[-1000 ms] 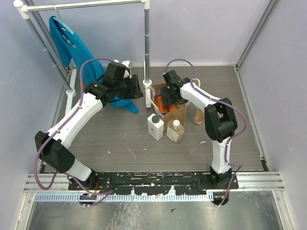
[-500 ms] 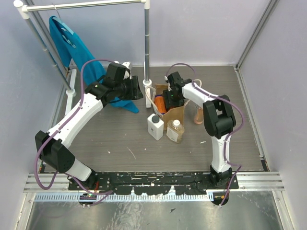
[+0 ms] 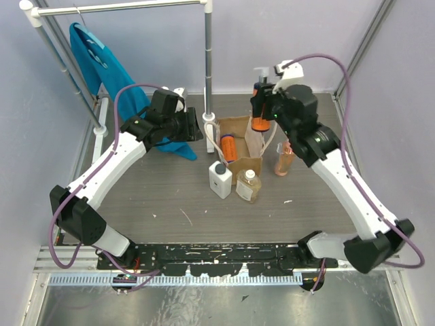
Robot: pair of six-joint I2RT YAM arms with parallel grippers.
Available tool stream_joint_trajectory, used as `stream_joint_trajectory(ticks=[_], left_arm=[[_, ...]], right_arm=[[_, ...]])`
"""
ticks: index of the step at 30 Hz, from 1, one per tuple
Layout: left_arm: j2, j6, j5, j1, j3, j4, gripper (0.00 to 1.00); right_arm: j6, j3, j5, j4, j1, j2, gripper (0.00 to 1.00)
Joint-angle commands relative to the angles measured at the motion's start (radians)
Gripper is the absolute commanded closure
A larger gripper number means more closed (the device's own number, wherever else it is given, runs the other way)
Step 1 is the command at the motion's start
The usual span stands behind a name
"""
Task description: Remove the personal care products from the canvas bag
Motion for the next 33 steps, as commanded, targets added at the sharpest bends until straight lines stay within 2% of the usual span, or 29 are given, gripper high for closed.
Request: stream_joint_trajectory(ticks=[1, 5, 13, 16, 20, 24, 33], left_arm=[[-0.02, -0.009, 0.017, 0.005, -0.018, 0.025, 0.42], [-0.029, -0.009, 0.012, 0.005, -0.023, 0.025, 0.42], [-0.035, -0.029, 0.024, 0.005, -0.039, 0.044, 0.43], [-0.034, -0.038, 0.036, 0.005, -0.045, 0.048, 0.44], [-0.045, -0.044, 0.035, 0.005, -0.058, 0.052, 0.44], [-0.052, -0.051, 0.037, 0.005, -0.066, 0.055, 0.44], [-0.074, -0.053, 0.028, 0.004, -0.095, 0.062, 0.45]], right_arm=[[-0.045, -0.092, 0.099, 0.181, -0.006, -0.099, 0.96], [-0.062, -0.276, 0.137, 0.317, -0.006, -0.259, 0.97], [-0.024, -0.784, 0.298, 0.595, -0.004, -0.623, 0.99], [-0.007, -0.895, 0.375, 0.621, -0.006, -0.707, 0.99], [0.026, -1.032, 0.393, 0.68, -0.005, -0.756, 0.99], [0.034, -1.203, 0.418, 0.866, -0.005, -0.765, 0.99], [0.047, -1.327, 0.49, 1.034, 0.023, -0.656, 0.99]])
